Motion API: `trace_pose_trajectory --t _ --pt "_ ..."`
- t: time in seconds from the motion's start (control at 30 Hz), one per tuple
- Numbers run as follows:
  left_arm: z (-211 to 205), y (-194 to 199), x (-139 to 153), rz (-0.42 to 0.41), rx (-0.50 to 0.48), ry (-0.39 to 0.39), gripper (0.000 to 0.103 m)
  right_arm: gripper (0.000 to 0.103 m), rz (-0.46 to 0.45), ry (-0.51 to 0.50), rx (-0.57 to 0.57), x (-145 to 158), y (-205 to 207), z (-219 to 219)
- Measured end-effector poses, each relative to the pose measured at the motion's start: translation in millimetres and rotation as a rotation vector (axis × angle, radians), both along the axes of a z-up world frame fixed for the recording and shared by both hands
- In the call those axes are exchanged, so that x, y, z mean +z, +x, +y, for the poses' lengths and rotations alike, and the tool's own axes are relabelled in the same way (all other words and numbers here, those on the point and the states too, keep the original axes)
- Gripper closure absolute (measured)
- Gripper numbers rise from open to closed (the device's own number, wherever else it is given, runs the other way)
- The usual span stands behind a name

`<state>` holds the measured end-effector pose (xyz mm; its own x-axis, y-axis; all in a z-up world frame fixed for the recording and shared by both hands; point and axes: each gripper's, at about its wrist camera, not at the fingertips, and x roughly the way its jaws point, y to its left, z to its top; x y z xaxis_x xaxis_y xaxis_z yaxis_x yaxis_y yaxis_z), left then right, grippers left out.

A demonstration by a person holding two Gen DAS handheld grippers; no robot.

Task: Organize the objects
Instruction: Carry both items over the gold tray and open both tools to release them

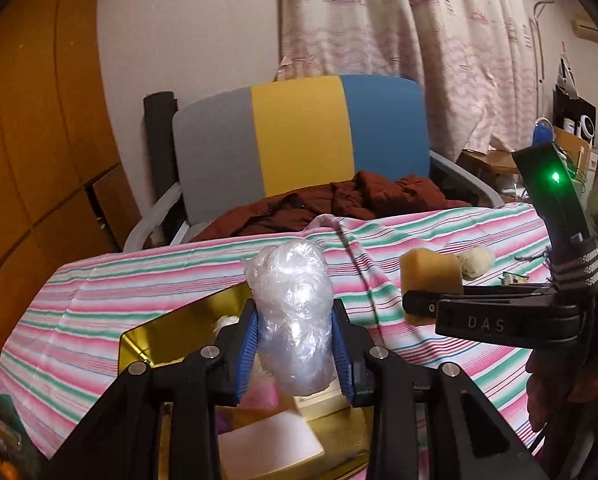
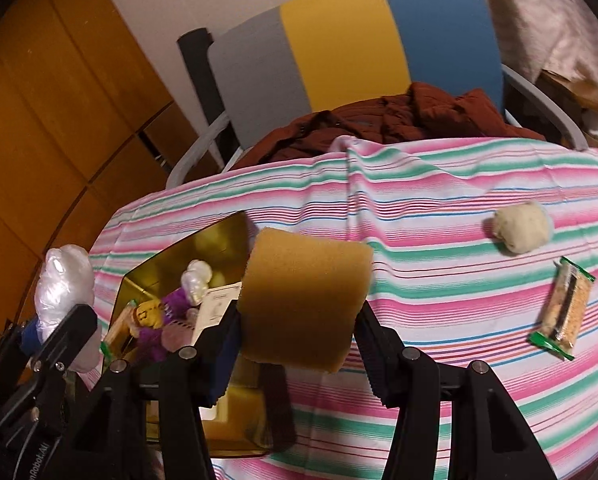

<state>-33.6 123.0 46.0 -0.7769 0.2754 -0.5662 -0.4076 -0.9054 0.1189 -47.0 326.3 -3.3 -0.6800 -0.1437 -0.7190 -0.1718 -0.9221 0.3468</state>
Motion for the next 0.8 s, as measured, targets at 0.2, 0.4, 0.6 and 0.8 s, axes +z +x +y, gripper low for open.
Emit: trace_pose_trajectory --t 0.2,0.4,0.6,0.8 --pt "-23 1 -7 -0.022 0.035 0.017 0.069 0.048 0.001 0.026 0.050 6 -8 -24" --pt "-69 -7 -23 -0.075 0.123 0.048 0.069 0.048 -0.008 0.061 0.132 7 -15 -53" --pt "-127 -13 -44 -0.159 0.238 0.142 0.069 0.048 -0.032 0.091 0.211 0 -33 -81" --pt "-142 -19 -58 -0.191 0.277 0.155 0.069 0.047 -0.055 0.113 0.260 -6 -69 -103"
